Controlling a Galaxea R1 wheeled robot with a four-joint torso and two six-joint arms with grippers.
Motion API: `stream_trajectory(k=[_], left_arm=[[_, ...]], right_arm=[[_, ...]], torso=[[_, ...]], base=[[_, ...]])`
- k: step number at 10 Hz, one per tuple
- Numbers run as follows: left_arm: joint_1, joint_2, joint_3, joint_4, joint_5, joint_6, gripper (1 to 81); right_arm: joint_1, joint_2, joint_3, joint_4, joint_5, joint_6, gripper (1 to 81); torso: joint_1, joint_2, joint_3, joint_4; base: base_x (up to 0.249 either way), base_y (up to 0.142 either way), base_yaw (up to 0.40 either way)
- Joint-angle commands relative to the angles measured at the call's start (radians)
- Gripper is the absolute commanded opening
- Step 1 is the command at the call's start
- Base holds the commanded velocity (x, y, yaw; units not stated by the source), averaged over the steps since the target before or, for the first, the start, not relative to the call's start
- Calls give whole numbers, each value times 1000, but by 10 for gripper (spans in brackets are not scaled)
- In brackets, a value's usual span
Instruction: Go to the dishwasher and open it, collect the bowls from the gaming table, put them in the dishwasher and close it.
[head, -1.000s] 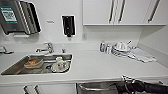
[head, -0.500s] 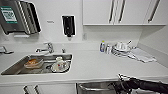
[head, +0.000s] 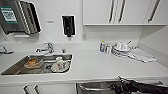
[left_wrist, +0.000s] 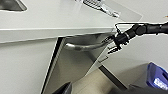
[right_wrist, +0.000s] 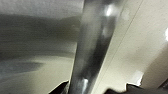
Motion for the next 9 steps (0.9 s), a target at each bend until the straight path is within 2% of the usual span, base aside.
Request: stream_trajectory(k=[1, 6, 9], left_arm=[[-82, -32, 13, 11, 11, 4, 811], [-82, -9, 1, 2, 15, 1, 811], [-82, -3, 0, 2, 17, -1, 811]], right_arm=[[115, -8, 18, -18, -61, 2, 811], [63, -53, 56, -74, -62, 2, 811], [38, -30, 30, -105, -96, 2, 811]], torso=[[0, 0, 0, 0], [0, 0, 0, 0], [1, 0, 0, 0]], base=[[0, 0, 0], [0, 0, 0], [0, 0, 0]])
